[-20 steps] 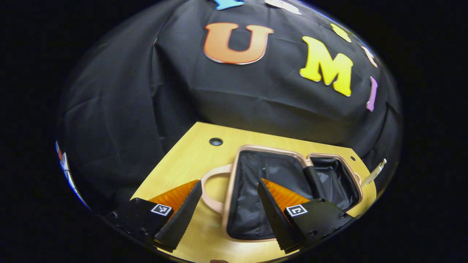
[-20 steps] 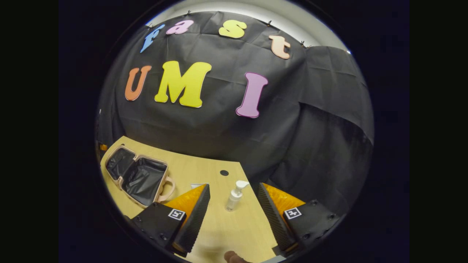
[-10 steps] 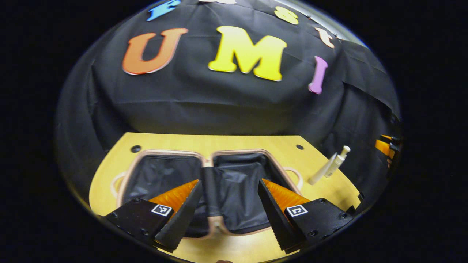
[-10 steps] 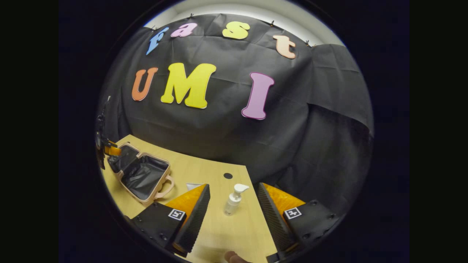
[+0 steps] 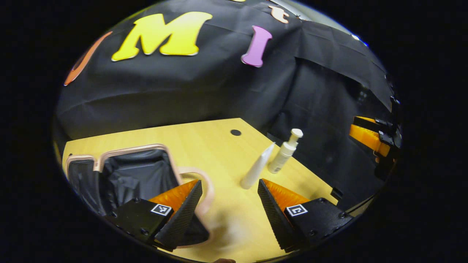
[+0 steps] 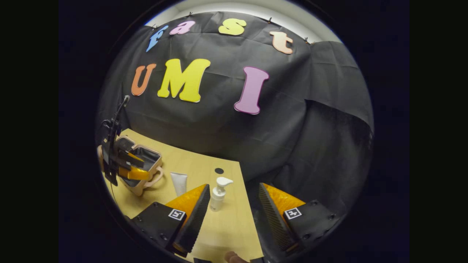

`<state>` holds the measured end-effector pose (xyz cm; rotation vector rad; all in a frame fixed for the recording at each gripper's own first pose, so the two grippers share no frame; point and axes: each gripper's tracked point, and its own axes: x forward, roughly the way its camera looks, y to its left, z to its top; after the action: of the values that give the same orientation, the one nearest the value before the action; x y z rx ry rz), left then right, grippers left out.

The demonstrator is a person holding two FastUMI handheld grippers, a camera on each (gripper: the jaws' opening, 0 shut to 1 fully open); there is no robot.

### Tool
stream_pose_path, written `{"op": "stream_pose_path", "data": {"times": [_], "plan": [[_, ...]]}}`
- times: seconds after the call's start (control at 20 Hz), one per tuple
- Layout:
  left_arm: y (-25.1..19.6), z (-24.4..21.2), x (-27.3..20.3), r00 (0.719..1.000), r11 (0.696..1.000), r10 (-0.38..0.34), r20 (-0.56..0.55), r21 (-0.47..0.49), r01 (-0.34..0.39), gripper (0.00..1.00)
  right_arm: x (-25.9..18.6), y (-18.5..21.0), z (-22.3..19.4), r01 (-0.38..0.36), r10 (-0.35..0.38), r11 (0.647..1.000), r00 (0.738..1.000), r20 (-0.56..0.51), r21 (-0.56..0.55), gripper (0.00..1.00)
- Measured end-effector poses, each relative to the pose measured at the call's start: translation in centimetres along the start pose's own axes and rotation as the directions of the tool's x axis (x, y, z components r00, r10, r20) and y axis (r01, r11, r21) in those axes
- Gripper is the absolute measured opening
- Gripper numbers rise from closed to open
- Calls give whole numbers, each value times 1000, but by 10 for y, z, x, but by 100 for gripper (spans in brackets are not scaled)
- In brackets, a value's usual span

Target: First open the suitcase, pack the skin care products into it, and then close the suitcase.

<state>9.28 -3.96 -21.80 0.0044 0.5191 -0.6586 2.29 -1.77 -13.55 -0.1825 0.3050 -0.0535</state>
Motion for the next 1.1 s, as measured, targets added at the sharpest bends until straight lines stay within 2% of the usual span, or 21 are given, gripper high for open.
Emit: {"op": "stream_pose_path", "data": {"times": [0.05, 0.25, 0.35, 0.45, 0.55, 0.6, 0.65, 0.7, 0.8, 0.85, 0.95, 1.1], "plan": [[-11, -3, 13, 1000, 1000, -18, -19, 7, 18, 98, 1, -8, -6, 9, -9, 1000, 1000, -9, 2, 80], [-30, -16, 63, 997, 998, -13, -73, 62, 18, 98, 2, -37, -26, 36, -37, 999, 998, -48, -3, 80], [-33, -27, 86, 994, 999, -10, -105, 46, 15, 98, 2, -49, -39, 46, -47, 999, 997, -69, -24, 80], [-22, -34, 97, 991, 1000, 4, -132, 15, -3, 98, 0, -61, -50, 50, -53, 998, 995, -88, -43, 80], [-10, -35, 110, 989, 998, 65, -129, 9, -65, 98, 0, -75, -61, 52, -58, 997, 993, -103, -56, 80], [-10, -35, 119, 989, 997, 73, -127, -2, -74, 96, 2, -78, -67, 49, -55, 997, 992, -116, -60, 80], [-11, -34, 123, 989, 997, 77, -125, -15, -79, 100, 5, -81, -72, 47, -55, 997, 990, -126, -65, 80], [-11, -38, 130, 988, 996, 82, -127, -19, -85, 92, 8, -83, -75, 41, -50, 997, 990, -135, -68, 80], [-9, -40, 137, 988, 995, 94, -124, -17, -97, 83, 14, -85, -83, 26, -36, 998, 988, -151, -65, 79], [-11, -41, 140, 988, 996, 85, -126, -27, -89, 69, 18, -83, -87, 15, -25, 998, 987, -160, -62, 79], [-12, -42, 141, 989, 995, 92, -119, -27, -96, 58, 26, -79, -93, -4, -6, 998, 985, -173, -59, 79], [-10, -43, 143, 986, 993, 118, -119, -5, -120, 54, 39, -66, -101, -44, 32, 997, 982, -184, -60, 79]]}}
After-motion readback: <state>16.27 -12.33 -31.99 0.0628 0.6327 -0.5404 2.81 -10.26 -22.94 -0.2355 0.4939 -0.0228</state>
